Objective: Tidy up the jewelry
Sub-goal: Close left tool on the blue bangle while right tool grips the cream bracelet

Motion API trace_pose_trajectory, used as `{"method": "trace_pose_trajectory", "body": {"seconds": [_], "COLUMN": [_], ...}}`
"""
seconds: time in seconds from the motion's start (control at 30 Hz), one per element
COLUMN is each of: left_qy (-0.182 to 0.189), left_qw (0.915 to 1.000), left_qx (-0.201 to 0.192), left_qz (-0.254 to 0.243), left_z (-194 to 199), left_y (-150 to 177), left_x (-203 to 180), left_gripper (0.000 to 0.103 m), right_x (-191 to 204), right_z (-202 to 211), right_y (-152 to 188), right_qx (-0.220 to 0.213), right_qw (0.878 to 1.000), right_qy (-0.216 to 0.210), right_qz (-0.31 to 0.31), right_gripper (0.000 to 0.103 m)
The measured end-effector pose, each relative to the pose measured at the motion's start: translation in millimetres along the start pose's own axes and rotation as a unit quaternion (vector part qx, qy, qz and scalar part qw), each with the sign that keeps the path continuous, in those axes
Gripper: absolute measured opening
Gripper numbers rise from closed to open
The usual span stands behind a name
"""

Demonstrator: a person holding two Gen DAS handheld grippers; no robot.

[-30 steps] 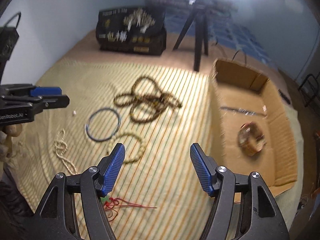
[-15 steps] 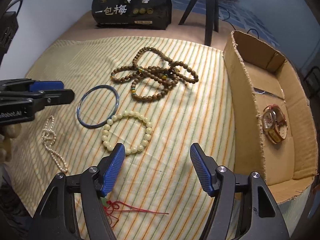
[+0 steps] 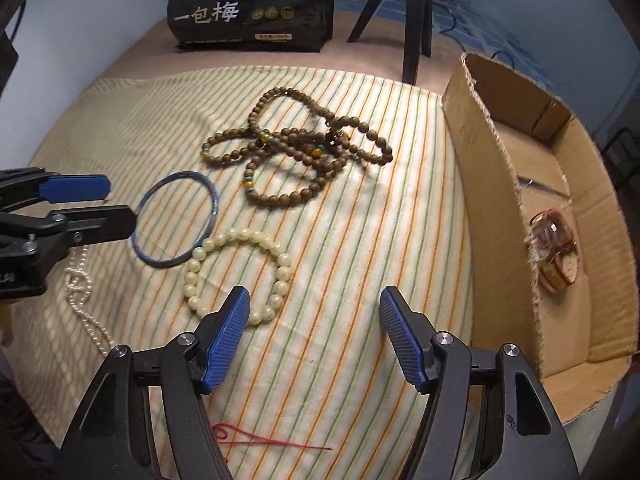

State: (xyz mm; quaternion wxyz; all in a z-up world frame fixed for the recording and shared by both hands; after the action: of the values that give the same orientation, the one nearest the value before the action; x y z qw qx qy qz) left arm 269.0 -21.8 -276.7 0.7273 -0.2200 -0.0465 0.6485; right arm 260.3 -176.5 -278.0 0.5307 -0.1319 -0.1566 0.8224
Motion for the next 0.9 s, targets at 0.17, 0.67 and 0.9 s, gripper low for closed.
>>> {"method": "trace_pose_trajectory", "body": {"seconds": [0.17, 0.67, 0.9], "left_qy": [0.000, -0.015, -0.041], "left_qw": [1.0000, 0.9978, 0.9977], "left_qx": [0.001, 0.027, 0.025], "left_qz": [-0.005, -0.058, -0.047], "left_z": [0, -22, -35], "left_y": [1, 7, -2], "left_x": [-1, -30, -31], "left_gripper": [0.060, 0.075, 0.075], "right_x": [1, -10, -12], "right_z": [-5, 1, 3], "right_y": [-2, 11, 17], "right_qx": [0.004, 0.012, 0.016], "right_qw": [1.000, 1.000, 1.000], "right_qy": [-0.015, -0.002, -0.013], "right_qz": [-0.016, -0.016, -0.018], "right_gripper": [0.067, 0.019, 0.018]}}
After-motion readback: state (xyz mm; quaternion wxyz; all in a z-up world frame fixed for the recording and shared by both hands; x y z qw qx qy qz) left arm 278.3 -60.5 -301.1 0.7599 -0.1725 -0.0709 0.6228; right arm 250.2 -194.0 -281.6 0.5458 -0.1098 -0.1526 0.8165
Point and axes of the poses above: each gripper's, at about its wrist camera, not at the fingertips, and z roughly against the way its jaws point, x to its left, y to its underside, the point moved 7 cm from there along -z, roughly the way its jaws point, and after that the axes turned 2 degrees about y, right-handed, at the moved point
